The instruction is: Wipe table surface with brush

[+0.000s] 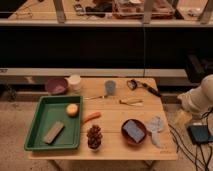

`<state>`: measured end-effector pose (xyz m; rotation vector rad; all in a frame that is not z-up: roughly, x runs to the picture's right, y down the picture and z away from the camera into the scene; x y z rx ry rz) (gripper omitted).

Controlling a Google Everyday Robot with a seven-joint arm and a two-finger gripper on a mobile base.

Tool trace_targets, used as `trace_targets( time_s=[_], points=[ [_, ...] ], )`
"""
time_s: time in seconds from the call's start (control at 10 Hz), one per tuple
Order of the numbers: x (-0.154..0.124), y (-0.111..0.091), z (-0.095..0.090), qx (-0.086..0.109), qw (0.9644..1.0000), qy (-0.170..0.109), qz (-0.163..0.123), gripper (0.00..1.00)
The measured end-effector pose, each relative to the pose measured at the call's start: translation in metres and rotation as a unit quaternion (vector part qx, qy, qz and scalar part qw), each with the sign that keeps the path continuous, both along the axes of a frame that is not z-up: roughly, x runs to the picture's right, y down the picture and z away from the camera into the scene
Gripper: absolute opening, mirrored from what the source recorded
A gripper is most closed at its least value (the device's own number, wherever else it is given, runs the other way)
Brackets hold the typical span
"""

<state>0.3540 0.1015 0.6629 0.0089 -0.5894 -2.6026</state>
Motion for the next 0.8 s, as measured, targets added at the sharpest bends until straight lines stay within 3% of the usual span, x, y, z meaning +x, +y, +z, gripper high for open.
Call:
trace_targets(
  time_s=[0.8],
  points=[
    [-0.0026, -0.0009, 0.0012, 0.0, 1.0, -0.002, -0.002, 0.8]
  ],
)
